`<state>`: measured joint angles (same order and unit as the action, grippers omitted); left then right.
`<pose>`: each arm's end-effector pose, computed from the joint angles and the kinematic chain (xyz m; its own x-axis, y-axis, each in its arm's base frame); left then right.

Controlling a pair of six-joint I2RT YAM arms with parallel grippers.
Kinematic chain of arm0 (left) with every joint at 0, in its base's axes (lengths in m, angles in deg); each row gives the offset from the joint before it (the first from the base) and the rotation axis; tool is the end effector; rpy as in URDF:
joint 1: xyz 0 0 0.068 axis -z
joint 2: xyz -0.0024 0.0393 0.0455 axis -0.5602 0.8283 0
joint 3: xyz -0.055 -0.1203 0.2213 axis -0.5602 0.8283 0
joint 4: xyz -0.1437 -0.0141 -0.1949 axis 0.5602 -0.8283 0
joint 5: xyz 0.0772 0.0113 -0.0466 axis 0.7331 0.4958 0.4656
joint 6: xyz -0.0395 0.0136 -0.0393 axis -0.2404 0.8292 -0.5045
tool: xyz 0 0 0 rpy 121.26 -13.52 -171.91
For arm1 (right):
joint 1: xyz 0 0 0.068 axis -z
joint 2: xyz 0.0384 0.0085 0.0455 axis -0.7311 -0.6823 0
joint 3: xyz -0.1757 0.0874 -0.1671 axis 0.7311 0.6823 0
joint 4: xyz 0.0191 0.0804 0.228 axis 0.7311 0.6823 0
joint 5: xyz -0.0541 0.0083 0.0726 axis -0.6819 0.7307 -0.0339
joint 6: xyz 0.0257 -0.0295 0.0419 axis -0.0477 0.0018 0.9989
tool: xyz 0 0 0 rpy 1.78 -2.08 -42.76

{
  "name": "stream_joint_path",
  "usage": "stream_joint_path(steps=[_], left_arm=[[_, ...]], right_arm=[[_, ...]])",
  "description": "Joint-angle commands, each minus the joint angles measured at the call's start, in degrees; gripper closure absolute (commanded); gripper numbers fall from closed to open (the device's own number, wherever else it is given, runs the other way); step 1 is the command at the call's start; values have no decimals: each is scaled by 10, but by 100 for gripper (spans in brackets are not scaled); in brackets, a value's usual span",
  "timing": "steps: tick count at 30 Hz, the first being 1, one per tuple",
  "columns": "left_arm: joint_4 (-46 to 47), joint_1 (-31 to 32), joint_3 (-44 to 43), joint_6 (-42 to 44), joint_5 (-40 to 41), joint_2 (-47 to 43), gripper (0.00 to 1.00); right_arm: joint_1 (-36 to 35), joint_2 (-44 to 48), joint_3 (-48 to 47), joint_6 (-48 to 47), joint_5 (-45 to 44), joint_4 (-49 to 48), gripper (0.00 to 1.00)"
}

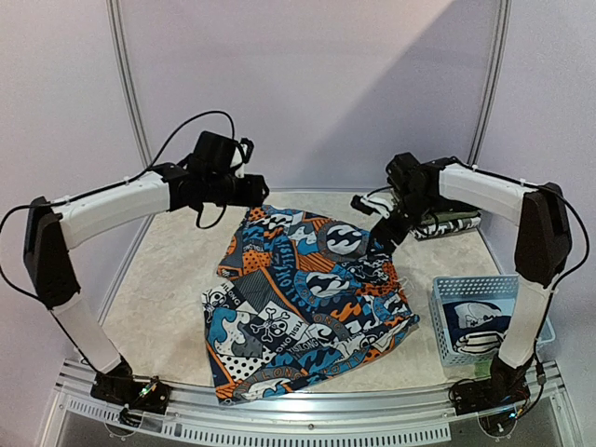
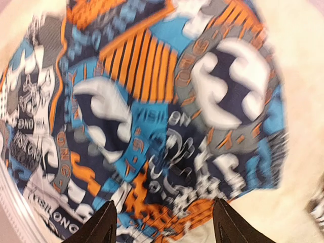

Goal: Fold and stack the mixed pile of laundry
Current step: Smooth out the flattened shorts at the center of the board.

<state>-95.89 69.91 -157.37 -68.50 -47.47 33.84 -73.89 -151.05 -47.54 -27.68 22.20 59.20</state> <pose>0.3081 -0.2156 0.2972 -0.6011 0.0130 -0.7991 0.3012 0.9298 -0.2115 0.3228 0.1797 0.2341 -0.5627 -0.7045 -0.4324 -0.8181 0.5498 0.1689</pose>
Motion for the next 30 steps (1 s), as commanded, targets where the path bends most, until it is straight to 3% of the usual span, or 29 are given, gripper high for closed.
stream_joint_path(steps=[1, 7, 19, 21, 25, 30], left_arm=[[29, -43, -51, -43, -23, 106, 40], [34, -66, -92, -86, -80, 206, 43], [38, -117, -2, -137, -108, 252, 45], [27, -124, 3, -133, -102, 253, 45], [7, -133, 12, -132, -110, 256, 45], [-1, -138, 27, -117, -97, 239, 45]], right_arm=[[14, -35, -59, 31, -9, -52, 36], [23, -156, -156, 81, 26, -40, 45], [39, -295, -238, 105, -132, -22, 52], [39, -317, -260, 102, -139, -1, 47], [38, -338, -273, 82, -119, 28, 27], [39, -285, -251, 60, -107, 18, 23]])
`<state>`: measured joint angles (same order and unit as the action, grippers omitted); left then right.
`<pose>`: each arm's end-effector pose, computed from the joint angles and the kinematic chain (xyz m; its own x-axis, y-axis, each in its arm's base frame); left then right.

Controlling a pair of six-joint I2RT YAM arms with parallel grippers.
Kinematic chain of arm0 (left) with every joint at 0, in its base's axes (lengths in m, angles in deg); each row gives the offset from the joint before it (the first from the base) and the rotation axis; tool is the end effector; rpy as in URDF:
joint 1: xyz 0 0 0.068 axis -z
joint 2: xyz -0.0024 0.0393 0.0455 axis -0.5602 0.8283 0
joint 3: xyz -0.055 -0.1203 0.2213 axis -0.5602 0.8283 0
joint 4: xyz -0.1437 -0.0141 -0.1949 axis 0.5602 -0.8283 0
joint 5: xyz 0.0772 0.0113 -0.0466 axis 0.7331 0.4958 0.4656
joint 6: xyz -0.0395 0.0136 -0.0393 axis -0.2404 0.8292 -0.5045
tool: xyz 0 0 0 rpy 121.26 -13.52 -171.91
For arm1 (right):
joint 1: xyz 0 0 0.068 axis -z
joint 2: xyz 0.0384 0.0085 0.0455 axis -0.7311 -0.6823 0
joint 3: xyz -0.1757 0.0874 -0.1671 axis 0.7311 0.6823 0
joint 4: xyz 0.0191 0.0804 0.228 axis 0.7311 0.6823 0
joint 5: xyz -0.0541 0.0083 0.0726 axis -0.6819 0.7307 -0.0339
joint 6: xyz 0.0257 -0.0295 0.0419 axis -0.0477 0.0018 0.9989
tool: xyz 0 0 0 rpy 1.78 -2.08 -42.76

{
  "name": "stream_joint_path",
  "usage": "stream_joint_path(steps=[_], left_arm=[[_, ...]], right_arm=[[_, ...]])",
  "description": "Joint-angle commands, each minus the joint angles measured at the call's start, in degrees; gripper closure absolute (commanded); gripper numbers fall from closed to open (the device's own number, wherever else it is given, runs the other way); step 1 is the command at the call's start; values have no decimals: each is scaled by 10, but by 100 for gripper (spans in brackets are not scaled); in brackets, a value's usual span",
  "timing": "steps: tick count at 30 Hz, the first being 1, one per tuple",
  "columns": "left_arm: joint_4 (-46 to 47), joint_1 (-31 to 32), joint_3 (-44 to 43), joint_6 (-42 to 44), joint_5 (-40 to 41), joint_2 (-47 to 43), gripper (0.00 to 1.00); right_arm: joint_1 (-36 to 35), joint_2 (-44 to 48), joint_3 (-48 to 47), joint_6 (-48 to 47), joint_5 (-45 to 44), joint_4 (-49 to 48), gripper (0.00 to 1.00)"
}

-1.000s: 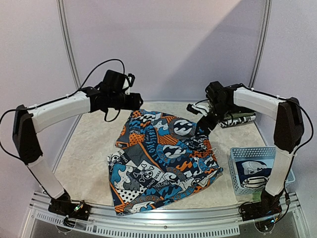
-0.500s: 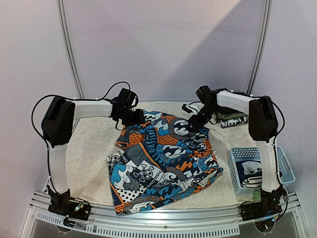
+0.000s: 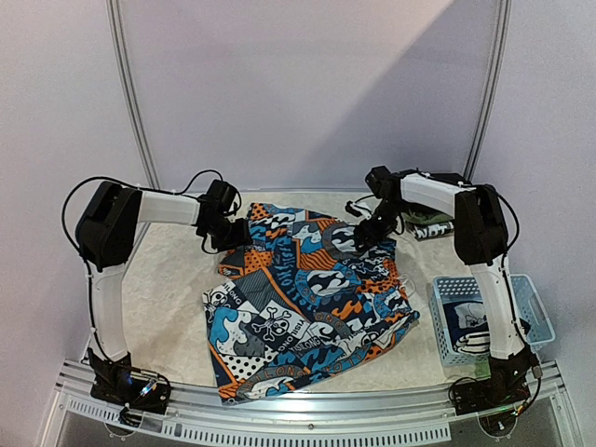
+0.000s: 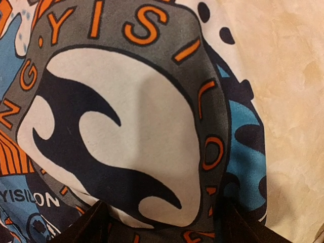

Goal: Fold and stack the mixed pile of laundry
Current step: Smooth out the flattened shorts at the center of the board.

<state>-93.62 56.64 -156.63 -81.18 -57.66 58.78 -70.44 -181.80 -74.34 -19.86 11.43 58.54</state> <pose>0.3889 -0.1634 0.1285 -0.8772 -0.2221 -0.4256 -0.0852 0.9445 -0.3172 0.4298 0.1939 0.1403 -0.7323 -0.6077 -0.3073 -0.6560 0.7506 0.0788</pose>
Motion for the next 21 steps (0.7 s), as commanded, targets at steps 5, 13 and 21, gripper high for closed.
stream_joint_path(steps=[5, 13, 21], left_arm=[[-18, 8, 22, 92, 58, -132, 44], [-173, 142, 5, 271, 134, -325, 40], [-305, 351, 153, 289, 69, -454, 40]], right_arm=[[5, 143, 36, -40, 33, 45, 22], [8, 431, 308, -160, 111, -7, 1], [0, 605, 543, -424, 177, 106, 12]])
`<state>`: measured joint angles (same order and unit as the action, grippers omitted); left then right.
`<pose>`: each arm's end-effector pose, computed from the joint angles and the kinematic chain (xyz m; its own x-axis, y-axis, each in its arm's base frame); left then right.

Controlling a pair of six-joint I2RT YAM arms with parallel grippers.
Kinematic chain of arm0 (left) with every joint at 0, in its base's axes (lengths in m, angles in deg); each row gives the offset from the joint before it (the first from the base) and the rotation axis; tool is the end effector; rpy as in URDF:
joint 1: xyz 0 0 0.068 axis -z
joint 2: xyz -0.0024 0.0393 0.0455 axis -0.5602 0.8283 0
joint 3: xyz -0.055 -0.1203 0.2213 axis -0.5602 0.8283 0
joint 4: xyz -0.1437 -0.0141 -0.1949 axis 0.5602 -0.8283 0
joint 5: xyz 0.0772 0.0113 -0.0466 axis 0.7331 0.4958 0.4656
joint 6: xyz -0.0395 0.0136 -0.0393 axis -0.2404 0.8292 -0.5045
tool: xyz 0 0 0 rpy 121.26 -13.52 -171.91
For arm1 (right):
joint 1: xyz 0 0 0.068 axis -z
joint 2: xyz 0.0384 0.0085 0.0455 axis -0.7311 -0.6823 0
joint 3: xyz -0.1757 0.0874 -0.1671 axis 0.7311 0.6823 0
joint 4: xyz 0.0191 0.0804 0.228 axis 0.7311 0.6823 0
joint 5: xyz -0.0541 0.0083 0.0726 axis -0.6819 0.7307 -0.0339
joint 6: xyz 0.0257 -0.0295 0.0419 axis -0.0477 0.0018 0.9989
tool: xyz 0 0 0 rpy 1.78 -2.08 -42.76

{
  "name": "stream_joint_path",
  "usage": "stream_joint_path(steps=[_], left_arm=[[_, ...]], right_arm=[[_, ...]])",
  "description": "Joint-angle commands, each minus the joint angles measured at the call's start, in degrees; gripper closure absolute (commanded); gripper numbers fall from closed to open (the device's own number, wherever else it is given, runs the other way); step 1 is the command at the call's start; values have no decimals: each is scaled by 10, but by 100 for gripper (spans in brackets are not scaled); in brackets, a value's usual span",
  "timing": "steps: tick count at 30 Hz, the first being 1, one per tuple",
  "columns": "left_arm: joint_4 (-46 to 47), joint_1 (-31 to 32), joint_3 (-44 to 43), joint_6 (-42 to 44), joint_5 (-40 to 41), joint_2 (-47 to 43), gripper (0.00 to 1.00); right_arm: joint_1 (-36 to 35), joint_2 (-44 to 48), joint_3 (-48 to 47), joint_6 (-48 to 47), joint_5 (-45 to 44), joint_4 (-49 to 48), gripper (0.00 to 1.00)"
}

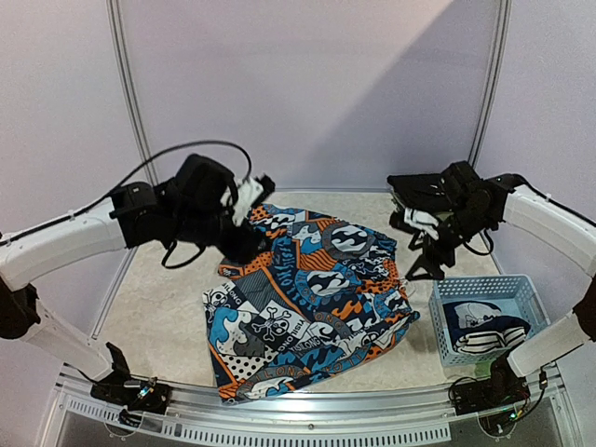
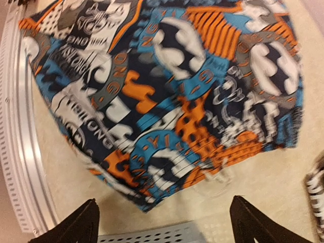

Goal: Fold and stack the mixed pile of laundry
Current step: Smooth out the flattened shorts at the center of the board, then pick up the flattened shorts from the center of the board.

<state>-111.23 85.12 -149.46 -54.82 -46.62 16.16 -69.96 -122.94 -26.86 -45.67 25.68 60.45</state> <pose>0.1866 -0.2210 0.3252 -0.4816 0.4184 -0.7700 0.6467 0.7627 0.0099 0.2320 0.1162 0.2795 -0.2813 -0.7775 -0.5625 -0.9376 0.3475 -0.0114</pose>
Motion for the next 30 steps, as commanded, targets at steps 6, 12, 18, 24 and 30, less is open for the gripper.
stream_joint_path(steps=[6, 12, 18, 24, 30], left_arm=[[-157, 176, 171, -42, -110, -70, 41], [-146, 274, 207, -111, -92, -33, 40], [-160, 331, 218, -139, -34, 25, 40], [-144, 355, 235, -159, -30, 49, 38], [-135, 396, 230, -163, -59, 90, 39]], right_arm=[[-24, 54, 177, -288, -38, 60, 34], [-44, 63, 208, -305, -56, -1, 31], [-85, 12, 214, -298, -94, -79, 30], [-116, -39, 233, -308, -140, -116, 35], [-136, -31, 269, -314, -175, -140, 53]])
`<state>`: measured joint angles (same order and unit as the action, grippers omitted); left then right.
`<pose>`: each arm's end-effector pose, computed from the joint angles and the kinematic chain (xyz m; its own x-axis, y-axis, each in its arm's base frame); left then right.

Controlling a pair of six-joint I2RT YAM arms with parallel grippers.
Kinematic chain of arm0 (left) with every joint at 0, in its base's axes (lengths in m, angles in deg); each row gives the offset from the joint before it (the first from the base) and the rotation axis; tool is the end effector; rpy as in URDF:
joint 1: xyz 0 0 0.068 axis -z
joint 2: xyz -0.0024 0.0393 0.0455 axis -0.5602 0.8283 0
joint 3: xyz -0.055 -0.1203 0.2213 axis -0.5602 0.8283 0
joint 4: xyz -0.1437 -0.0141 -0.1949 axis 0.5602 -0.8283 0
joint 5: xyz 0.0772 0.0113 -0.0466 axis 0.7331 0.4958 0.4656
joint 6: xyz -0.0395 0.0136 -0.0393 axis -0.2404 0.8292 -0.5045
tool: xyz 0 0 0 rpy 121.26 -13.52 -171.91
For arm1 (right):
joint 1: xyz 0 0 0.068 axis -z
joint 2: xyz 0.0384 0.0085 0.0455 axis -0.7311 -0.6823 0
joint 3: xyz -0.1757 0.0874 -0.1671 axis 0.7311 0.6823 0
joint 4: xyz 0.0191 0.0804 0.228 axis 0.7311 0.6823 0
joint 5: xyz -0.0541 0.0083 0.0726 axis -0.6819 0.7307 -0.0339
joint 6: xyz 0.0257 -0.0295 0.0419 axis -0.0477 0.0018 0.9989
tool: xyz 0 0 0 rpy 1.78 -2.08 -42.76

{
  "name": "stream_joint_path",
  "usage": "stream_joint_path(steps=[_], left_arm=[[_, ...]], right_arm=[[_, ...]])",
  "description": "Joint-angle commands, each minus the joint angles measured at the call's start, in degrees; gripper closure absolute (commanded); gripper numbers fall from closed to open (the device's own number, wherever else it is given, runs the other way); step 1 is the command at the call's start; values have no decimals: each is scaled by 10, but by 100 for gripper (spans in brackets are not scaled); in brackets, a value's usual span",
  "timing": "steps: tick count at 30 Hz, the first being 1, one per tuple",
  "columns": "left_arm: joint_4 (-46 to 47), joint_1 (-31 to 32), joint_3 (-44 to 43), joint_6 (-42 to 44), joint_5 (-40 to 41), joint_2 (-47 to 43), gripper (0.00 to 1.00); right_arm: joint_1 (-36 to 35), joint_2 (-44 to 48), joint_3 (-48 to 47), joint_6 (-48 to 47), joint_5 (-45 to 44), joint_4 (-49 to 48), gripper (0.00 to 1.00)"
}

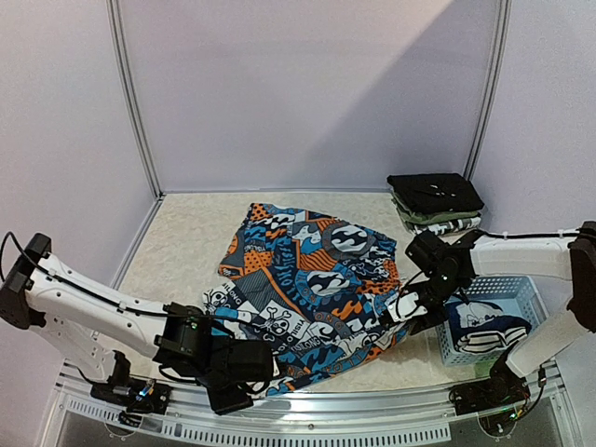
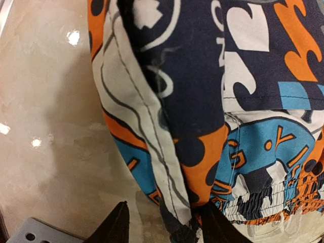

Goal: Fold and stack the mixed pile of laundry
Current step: Pick up the flattened shorts from the center of the board.

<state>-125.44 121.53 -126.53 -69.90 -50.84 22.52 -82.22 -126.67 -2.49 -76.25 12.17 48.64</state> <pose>0.0135 -0.2325 0.1715 -0.4068 0.9042 -0.1304 0.9099 0.4138 0.0305 0.1821 0.1375 0.1580 0.3133 -0.9248 -0.2159 -0.9493 -0.2991 -0.0966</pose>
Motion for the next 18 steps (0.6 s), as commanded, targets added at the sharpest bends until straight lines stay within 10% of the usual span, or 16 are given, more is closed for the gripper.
stream_joint_path(steps=[1, 12, 18], left_arm=[[4, 38, -1, -13, -18, 34, 39], [-62, 57, -29, -43, 87, 89, 55], [-78, 58, -44, -46, 123, 71, 94]], right_arm=[[-17, 9, 32, -7, -48, -29, 56], [-31, 37, 74, 9, -75, -66, 93], [-31, 51, 41, 25, -55, -27, 99]])
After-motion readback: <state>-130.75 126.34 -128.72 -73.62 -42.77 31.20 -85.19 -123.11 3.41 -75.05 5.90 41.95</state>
